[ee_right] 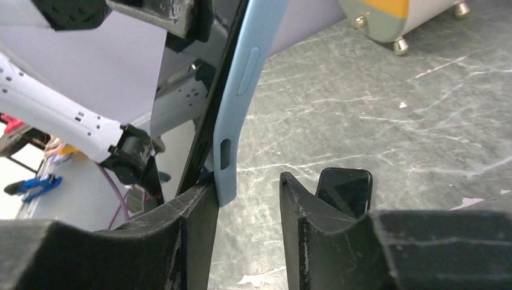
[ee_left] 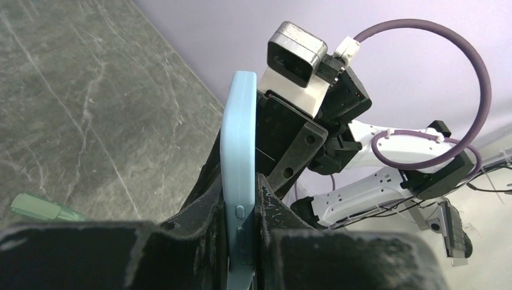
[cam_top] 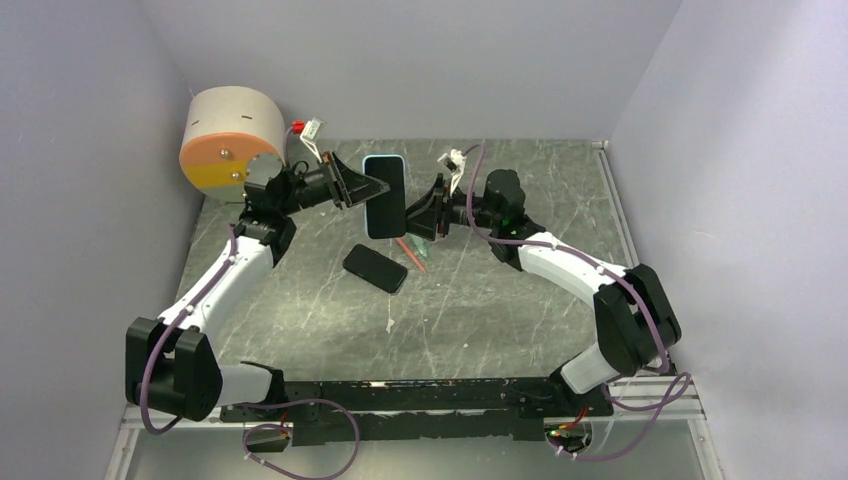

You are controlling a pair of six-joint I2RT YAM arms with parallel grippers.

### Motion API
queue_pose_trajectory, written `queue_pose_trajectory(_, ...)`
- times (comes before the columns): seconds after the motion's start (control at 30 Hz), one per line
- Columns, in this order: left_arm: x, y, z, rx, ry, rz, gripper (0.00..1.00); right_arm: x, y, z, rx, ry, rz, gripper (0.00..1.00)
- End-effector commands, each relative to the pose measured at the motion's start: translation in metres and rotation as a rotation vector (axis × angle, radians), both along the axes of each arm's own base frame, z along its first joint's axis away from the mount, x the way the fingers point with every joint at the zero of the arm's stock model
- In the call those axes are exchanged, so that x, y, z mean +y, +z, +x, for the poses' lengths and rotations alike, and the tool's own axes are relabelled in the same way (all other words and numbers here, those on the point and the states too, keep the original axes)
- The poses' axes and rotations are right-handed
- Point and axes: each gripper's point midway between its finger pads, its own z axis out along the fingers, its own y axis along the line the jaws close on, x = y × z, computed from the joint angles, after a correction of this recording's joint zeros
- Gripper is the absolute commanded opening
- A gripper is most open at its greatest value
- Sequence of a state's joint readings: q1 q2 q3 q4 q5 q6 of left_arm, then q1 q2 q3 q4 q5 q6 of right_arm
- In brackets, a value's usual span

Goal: Take the phone out of the phone case
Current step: Remove the phone case from the phone.

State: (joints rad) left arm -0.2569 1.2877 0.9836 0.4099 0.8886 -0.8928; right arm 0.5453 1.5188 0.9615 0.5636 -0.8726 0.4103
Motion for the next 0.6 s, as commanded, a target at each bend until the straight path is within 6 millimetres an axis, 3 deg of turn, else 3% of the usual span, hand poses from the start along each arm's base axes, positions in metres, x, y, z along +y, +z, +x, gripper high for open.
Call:
queue_pose_trajectory(0.0,-0.010,0.001,-0.009,0.032,-0.047,-0.034,0.02,-0.008,0.076,0.013,-0.145,-0.118,0.160,0.45)
queue_pose_trajectory(0.2,0.000,0.002,0.000,0.046,0.014,-0.047,0.03,-0.014,0.077,0.007,-0.127,-0.118,0.143,0.49)
queue_pose_trajectory(0.4,-0.006,0.008,-0.007,0.034,-0.058,-0.076,0.03,-0.009,0.094,-0.013,-0.115,0.010,0.214,0.45)
queue_pose_trajectory(0.57,-0.017,0.006,-0.013,0.043,-0.098,-0.099,0.02,-0.005,0.108,-0.017,-0.099,0.068,0.286,0.43)
